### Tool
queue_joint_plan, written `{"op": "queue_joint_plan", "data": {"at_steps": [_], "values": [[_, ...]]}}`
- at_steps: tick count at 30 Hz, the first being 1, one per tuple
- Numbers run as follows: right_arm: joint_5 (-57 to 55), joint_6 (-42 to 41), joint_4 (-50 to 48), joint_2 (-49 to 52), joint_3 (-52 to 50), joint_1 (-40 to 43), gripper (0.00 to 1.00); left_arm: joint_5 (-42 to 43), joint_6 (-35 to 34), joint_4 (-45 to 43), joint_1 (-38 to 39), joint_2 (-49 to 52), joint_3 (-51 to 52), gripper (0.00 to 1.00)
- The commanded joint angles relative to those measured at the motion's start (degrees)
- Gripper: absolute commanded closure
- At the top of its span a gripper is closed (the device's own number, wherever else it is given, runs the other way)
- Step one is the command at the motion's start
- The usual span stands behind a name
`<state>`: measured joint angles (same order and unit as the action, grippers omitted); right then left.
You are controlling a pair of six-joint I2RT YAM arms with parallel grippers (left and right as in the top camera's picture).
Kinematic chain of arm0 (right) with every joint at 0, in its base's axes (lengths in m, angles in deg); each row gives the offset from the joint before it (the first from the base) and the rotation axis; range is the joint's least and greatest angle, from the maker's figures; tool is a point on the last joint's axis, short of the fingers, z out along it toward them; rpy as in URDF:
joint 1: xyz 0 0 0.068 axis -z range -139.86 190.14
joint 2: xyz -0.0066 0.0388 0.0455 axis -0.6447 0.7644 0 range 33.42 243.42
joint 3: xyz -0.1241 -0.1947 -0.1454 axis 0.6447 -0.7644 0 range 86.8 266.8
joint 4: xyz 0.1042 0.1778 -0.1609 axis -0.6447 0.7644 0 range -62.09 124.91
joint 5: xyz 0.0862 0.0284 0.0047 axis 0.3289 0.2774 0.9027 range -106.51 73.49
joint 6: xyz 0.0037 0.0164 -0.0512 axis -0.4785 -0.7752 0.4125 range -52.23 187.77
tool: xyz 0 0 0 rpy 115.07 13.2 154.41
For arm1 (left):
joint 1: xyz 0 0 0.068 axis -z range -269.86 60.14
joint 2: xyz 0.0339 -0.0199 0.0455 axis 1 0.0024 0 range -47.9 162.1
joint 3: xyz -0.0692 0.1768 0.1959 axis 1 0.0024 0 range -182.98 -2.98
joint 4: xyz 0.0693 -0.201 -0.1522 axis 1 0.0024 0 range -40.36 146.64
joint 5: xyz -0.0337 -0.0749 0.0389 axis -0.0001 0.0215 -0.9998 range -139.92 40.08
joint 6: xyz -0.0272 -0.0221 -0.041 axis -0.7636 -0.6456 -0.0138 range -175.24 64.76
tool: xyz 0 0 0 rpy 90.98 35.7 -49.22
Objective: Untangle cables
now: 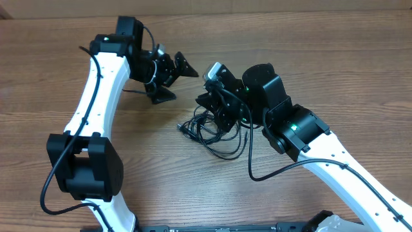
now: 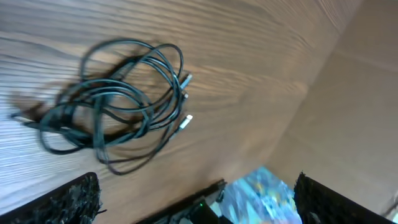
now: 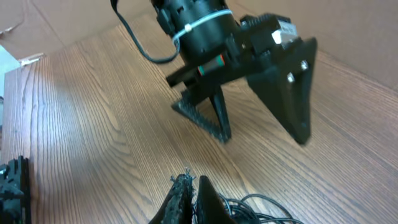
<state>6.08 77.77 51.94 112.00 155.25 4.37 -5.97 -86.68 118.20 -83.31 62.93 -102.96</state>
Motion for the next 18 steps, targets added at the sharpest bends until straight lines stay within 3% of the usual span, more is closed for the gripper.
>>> {"op": "queue_joint_plan", "data": {"at_steps": [1,8,10,12,18], "values": [[-0.66,-0.79,0.90,-1.75,0.20,-0.11,0.96,0.24,0.48,-0.20,0.79,0.42,0.50,0.01],[-16.55,-0.76,10.45,-0.81,0.20,-0.11,0.92,-13.07,-5.70,0.20,0.61,0.42,0.50,0.00],[-19.69,-0.76,12.13,0.35,0.20,-0.11,0.76,-18.03,-8.37,0.22,0.63,0.44,0.50,0.00],[-20.61,-0.55,12.52,1.81,0.20,0.07,0.69,-20.31,-9.60,0.20,0.63,0.44,0.50,0.01],[-20.55,-0.52,11.02,9.46,0.20,2.49,0.57,-25.59,-9.90,0.07,0.66,0.44,0.50,0.00]]}}
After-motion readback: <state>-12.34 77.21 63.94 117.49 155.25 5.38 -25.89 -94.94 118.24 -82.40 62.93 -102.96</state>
